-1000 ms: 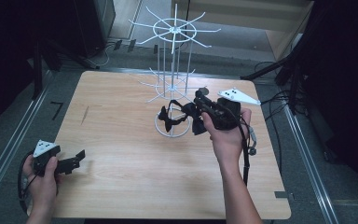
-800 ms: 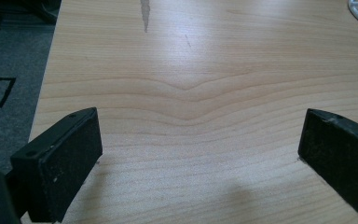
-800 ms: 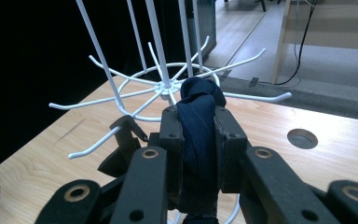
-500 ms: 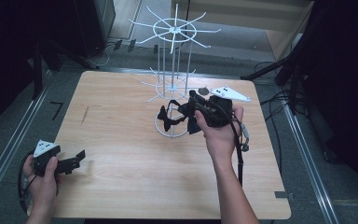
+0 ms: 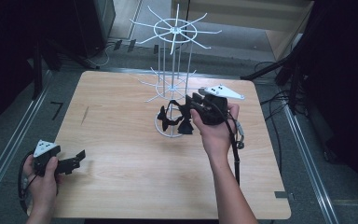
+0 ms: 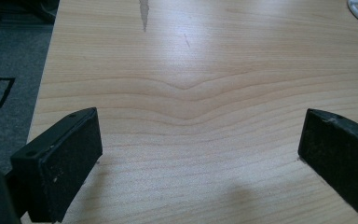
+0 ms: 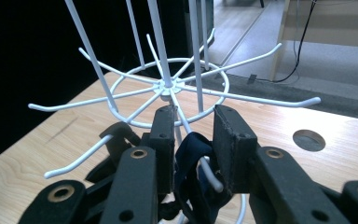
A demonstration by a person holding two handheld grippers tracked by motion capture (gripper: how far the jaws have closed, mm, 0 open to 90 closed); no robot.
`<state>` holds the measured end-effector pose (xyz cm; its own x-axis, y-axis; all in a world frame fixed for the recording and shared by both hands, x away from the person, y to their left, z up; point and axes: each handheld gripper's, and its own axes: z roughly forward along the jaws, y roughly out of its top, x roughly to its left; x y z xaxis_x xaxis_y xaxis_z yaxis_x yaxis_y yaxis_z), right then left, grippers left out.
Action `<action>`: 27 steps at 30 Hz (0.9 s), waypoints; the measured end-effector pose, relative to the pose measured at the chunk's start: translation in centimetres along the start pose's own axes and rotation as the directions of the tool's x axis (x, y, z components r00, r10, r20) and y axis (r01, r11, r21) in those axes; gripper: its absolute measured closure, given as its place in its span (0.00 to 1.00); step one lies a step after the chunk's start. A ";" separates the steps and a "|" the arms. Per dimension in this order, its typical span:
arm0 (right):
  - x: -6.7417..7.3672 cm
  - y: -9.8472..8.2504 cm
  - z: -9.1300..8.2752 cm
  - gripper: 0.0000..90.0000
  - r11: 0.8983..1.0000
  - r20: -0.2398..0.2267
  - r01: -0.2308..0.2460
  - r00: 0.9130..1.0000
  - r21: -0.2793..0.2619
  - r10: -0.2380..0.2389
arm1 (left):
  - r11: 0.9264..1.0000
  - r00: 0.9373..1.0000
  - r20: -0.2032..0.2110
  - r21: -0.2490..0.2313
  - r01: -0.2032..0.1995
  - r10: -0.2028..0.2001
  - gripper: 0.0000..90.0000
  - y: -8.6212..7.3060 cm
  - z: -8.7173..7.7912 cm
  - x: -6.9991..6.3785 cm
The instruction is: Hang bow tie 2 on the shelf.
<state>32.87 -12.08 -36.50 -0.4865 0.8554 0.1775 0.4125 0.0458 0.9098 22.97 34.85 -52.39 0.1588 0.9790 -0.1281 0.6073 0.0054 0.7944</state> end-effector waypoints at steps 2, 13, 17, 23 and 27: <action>0.0 0.0 0.2 0.80 1.000 0.000 0.001 1.000 0.006 -0.001 | 1.000 1.000 0.000 0.000 0.000 0.000 0.00 0.0 0.0 0.0; -0.4 -0.4 -0.5 0.78 1.000 -0.004 0.004 1.000 -0.010 -0.004 | 1.000 1.000 0.003 0.001 0.001 -0.001 0.00 0.0 0.0 0.0; -0.8 -0.5 -1.2 0.77 1.000 -0.007 0.009 1.000 -0.025 -0.010 | 1.000 1.000 0.002 0.000 0.001 -0.001 0.00 0.0 0.0 0.0; -1.2 -0.7 -2.2 0.67 0.999 -0.029 0.020 0.999 -0.041 -0.021 | 1.000 1.000 0.003 0.001 -0.002 0.002 0.00 0.0 0.0 0.0; -1.5 -1.0 -2.8 0.50 0.998 -0.036 0.023 0.999 -0.066 -0.026 | 1.000 1.000 0.003 0.000 -0.001 0.001 0.00 0.0 0.0 0.0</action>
<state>31.03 -14.81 -36.64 -0.5241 0.8351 0.1675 0.3491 0.0313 0.9366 22.97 34.83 -52.39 0.1615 0.9784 -0.1289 0.6072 0.0044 0.7945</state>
